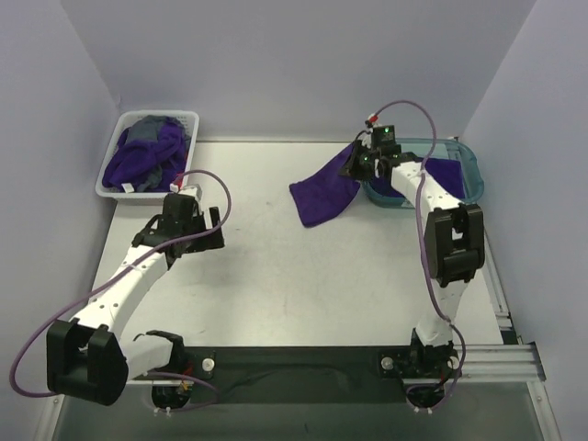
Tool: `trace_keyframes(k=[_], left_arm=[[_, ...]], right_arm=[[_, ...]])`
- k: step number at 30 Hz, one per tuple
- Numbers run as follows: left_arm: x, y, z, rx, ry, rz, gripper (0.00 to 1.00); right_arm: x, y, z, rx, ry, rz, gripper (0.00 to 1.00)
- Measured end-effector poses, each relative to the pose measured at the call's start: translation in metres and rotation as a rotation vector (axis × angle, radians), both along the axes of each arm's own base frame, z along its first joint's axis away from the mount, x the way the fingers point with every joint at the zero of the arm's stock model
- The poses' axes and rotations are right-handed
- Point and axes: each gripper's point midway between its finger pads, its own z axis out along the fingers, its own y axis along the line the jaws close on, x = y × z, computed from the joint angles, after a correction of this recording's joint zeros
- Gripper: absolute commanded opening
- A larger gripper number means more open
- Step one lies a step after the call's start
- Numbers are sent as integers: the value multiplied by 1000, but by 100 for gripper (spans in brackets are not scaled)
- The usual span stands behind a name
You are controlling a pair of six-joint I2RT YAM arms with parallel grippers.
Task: Fold and stack the towels
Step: Neatly place the folded towel into the bin
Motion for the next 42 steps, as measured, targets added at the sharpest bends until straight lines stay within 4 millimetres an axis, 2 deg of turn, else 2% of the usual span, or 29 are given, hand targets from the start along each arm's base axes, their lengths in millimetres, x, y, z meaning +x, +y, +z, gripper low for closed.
trace_keyframes(k=[5,10,12,14,23,31,38,42], left_arm=[[-19,15,-44,54,127,-1,97],[-16,21,-54,64,156,10,97],[-16,23,-55,68,157,11,97],[-16,24,-56,75,159,11,98],[-18,26,-74,99,223,11,97],[-19,28,-83,111,256,13,97],[-21,28,-90,116,281,12,97],[-21,28,-91,117,284,12,97]], right_arm=[[44,-48,27,-125,-75,-29,0],[77,-104,50,-261,-151,-47,0],[83,-127,51,-313,-160,-56,0],[84,-147,47,-361,-152,-55,0],[75,-228,-1,-483,-31,-72,0],[74,-266,-8,-532,-12,-100,0],[77,-284,3,-560,-38,-119,0],[79,-286,6,-567,-47,-124,0]])
